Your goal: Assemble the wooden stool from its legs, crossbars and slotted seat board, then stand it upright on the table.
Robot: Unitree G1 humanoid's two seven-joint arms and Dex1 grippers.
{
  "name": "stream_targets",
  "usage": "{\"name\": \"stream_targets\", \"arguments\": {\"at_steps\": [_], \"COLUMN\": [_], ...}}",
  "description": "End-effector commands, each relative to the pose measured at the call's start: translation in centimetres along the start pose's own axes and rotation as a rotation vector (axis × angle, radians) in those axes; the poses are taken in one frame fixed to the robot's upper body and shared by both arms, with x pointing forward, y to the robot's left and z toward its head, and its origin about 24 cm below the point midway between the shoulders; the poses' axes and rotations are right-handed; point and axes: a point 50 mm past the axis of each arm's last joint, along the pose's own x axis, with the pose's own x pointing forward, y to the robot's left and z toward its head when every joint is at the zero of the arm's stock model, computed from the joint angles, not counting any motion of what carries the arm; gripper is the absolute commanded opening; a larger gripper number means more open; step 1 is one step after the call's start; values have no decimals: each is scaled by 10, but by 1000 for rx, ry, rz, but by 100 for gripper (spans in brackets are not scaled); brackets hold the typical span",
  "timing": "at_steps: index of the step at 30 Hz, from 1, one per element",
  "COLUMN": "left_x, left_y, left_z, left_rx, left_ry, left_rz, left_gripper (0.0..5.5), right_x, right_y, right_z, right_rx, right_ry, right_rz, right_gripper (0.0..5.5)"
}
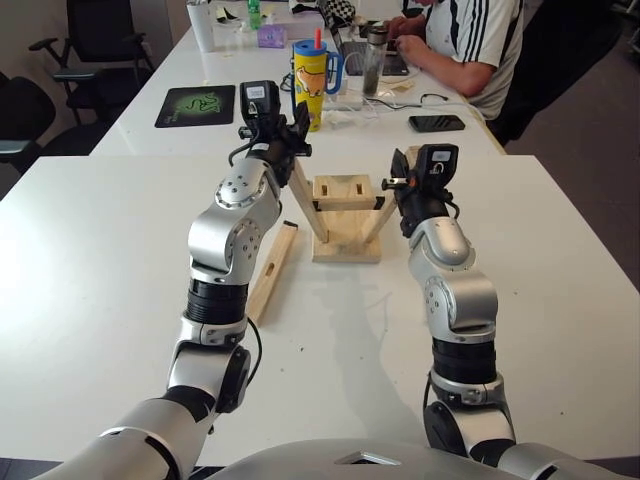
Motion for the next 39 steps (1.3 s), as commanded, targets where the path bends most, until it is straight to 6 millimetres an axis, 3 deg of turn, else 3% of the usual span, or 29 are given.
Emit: {"name": "stream_targets", "arguments": {"at_steps": [1,8,13,16,18,19,21,22,23,24,25,26,28,31,35,39], "left_x": [1,-7,-33,-45,-41,-33,-9,-4,-8,-17,-27,-33,-31,-17,-6,-5], "left_y": [20,33,52,49,42,39,29,23,14,5,-4,-12,-28,-33,-17,4], "left_z": [-1,84,151,174,167,151,86,32,-21,-61,-92,-109,-102,-67,-33,14], "left_rx": [-68,-104,-149,-127,-124,-118,-70,-63,-61,-62,-91,-118,-176,-183,-168,-149], "left_ry": [38,-347,-651,-743,-693,-606,-278,-49,159,304,414,460,406,261,125,-83], "left_rz": [68,93,141,119,93,85,96,100,74,50,18,-8,-69,-109,-63,-7], "left_gripper": [221,221,221,221,221,221,221,221,221,221,221,221,221,221,221,221], "right_x": [-4,-4,-5,-5,-5,-5,-6,-6,-6,-6,-6,-6,-7,-8,-8,-7], "right_y": [6,7,7,6,5,5,4,4,3,3,3,3,4,3,4,4], "right_z": [-29,-30,-31,-32,-32,-32,-32,-32,-32,-32,-32,-32,-32,-34,-35,-32], "right_rx": [-8,-8,-9,-14,-17,-17,-17,-17,-15,-14,-12,-12,-11,-12,-12,-8], "right_ry": [160,164,166,166,167,167,168,168,169,169,168,168,170,177,186,171], "right_rz": [34,32,34,34,31,30,27,25,22,20,18,19,21,19,29,30], "right_gripper": [116,116,116,116,116,116,116,116,116,116,116,116,116,116,116,116]}}
